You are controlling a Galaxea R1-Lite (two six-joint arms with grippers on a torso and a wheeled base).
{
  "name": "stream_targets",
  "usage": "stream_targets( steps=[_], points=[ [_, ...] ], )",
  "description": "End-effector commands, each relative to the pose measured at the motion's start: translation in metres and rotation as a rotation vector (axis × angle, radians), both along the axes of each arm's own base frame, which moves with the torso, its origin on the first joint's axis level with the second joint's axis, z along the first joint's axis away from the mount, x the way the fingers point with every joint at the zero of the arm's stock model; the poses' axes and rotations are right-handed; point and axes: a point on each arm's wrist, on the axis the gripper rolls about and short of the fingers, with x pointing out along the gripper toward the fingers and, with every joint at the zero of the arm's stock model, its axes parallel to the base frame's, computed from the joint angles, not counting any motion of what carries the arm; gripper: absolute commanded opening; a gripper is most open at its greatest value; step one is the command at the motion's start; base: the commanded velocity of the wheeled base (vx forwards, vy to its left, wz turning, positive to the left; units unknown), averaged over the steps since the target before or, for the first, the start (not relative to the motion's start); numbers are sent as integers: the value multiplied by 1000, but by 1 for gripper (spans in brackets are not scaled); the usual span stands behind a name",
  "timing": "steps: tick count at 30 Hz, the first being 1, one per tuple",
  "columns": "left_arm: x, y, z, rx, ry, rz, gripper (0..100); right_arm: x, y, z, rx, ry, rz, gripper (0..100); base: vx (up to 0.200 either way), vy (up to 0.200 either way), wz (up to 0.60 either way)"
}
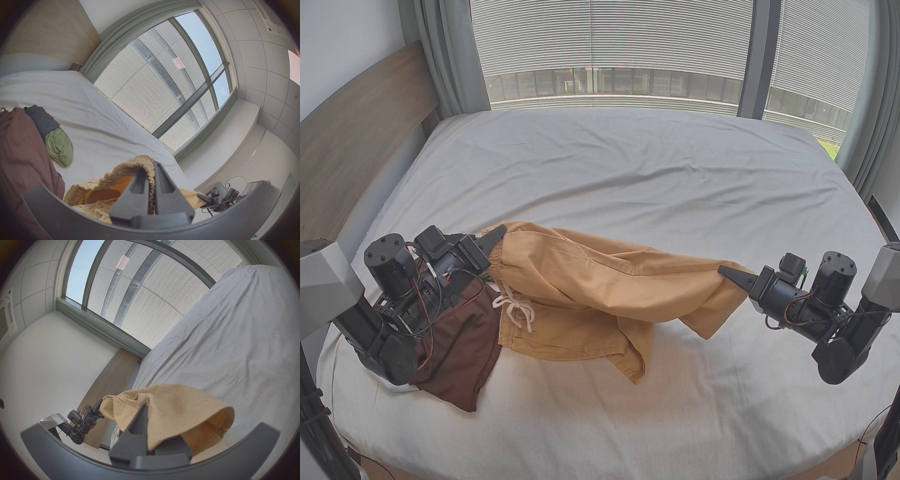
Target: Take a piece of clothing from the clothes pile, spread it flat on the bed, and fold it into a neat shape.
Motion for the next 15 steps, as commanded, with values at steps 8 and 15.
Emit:
stream_targets(
  steps=[8, 15],
  points=[
    [5, 4, -3, 2, 5, 21, 0, -4, -15, 22, -17, -93, -43, 0, 0, 0, 0],
    [6, 5, -4, 2, 7, 24, 0, -2, -21, 24, -17, -103, -65, 0, 0, 0, 0]
  ],
)
